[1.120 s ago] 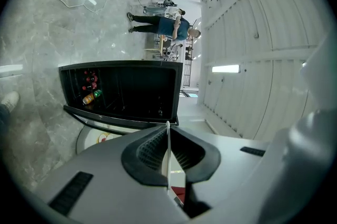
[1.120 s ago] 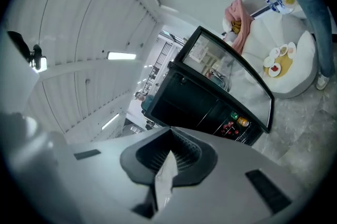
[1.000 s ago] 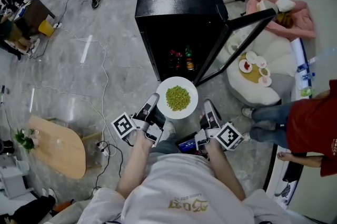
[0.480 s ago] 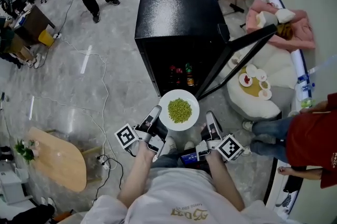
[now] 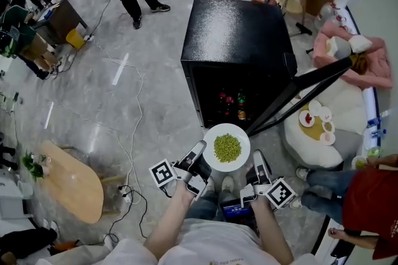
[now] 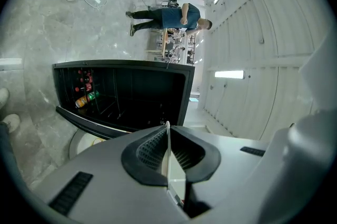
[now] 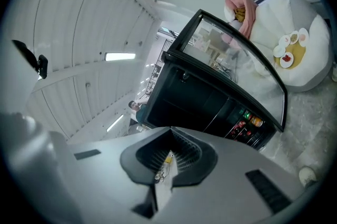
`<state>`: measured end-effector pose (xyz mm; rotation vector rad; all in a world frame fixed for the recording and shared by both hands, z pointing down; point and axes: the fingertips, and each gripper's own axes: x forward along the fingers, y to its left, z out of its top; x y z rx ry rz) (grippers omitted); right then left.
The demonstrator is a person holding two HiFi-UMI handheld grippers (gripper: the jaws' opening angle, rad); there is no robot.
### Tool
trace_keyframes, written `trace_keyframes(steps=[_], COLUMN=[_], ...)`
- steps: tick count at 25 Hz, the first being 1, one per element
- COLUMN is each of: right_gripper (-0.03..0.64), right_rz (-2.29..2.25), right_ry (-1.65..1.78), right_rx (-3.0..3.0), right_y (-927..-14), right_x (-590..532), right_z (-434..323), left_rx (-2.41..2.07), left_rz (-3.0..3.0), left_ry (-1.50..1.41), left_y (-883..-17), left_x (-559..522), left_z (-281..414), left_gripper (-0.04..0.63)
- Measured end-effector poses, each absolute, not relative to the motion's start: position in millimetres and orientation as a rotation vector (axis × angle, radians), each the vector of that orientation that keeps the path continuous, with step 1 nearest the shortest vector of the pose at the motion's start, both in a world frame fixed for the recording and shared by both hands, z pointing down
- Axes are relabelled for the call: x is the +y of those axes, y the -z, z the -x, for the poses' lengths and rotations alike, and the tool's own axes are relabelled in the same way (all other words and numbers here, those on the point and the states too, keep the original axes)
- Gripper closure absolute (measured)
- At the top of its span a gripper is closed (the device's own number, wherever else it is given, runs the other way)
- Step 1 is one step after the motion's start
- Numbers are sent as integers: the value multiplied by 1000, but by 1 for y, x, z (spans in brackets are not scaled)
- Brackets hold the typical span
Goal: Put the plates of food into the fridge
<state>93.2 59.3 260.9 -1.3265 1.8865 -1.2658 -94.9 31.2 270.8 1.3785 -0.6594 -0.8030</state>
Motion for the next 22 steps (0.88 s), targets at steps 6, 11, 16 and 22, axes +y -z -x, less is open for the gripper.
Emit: trace_keyframes(steps=[6, 11, 16, 22], right_gripper=[609, 609, 609, 609], right_rz=[1269, 1265, 1252, 1252], right_ry=[1292, 1327, 1325, 1308], right_rx=[1945, 1946, 1998, 2011], right_y=[-279, -304, -326, -339], right_x=[32, 18, 4, -9], right_z=[-83, -84, -83, -82], left_rx=[-689, -706, -715, -723], left_rz=[-1362, -1343, -1321, -1320], left_ry=[844, 852, 871, 908], left_y=[-286, -313, -334, -348], left_x=[14, 5, -2, -9], left_z=[101, 99, 95, 100], left_gripper=[577, 575, 575, 575])
